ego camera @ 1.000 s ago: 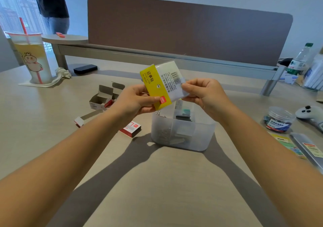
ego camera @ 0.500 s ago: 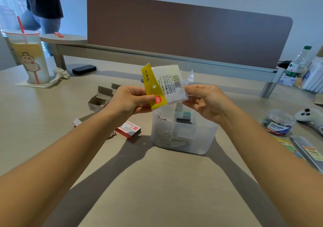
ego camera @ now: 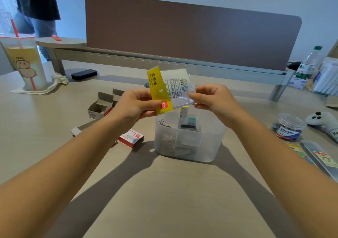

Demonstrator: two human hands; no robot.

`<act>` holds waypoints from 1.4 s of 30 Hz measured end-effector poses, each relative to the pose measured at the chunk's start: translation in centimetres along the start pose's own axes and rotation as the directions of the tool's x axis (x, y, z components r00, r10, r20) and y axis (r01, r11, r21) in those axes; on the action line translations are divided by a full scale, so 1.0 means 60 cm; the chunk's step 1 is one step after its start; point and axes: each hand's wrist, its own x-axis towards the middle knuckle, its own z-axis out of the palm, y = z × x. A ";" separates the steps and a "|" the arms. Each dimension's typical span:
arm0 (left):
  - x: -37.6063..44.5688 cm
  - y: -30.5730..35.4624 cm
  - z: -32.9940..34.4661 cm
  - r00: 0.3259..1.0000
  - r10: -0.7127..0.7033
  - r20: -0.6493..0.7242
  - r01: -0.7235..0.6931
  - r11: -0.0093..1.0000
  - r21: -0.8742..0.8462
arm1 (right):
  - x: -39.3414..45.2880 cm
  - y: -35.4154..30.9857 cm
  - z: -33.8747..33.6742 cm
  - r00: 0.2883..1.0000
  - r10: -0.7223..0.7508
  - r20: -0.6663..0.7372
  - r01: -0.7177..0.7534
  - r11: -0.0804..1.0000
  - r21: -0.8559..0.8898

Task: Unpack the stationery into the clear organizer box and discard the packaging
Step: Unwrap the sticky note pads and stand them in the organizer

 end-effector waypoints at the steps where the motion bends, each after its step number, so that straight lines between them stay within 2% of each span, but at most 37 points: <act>1: 0.000 0.000 0.000 1.000 0.003 0.002 -0.003 1.000 -0.001 | 0.000 0.000 -0.001 0.999 0.024 0.034 -0.025 1.000 0.005; 4: 0.001 0.000 0.001 1.000 -0.001 0.006 0.001 1.000 -0.010 | 0.000 0.001 -0.002 0.994 0.075 0.083 -0.076 0.997 0.002; 16: 0.006 0.000 0.002 0.999 0.009 -0.046 -0.008 1.000 0.024 | -0.001 0.002 -0.002 0.989 0.116 0.089 -0.125 0.986 0.110; 23: 0.011 -0.001 -0.010 0.999 -0.017 -0.042 0.015 0.999 -0.037 | 0.006 0.001 -0.012 0.984 0.176 0.017 -0.175 0.954 0.242; 27: 0.014 -0.004 -0.014 0.997 -0.022 -0.073 0.021 1.000 -0.023 | 0.005 0.004 -0.013 0.995 0.096 -0.010 -0.094 0.991 0.097; 35: 0.018 -0.016 -0.013 0.983 -0.051 -0.179 0.033 0.994 -0.106 | 0.021 0.009 -0.050 0.981 -0.103 -0.167 0.082 0.989 -0.123; 39: 0.024 -0.015 -0.018 0.977 -0.067 -0.201 0.036 0.987 -0.153 | 0.024 0.007 -0.075 0.984 -0.160 -0.076 0.126 0.934 -0.334; 42: 0.026 -0.014 -0.018 0.976 -0.075 -0.206 0.042 0.986 -0.161 | 0.027 0.006 -0.070 0.989 -0.146 0.037 0.144 0.843 -0.519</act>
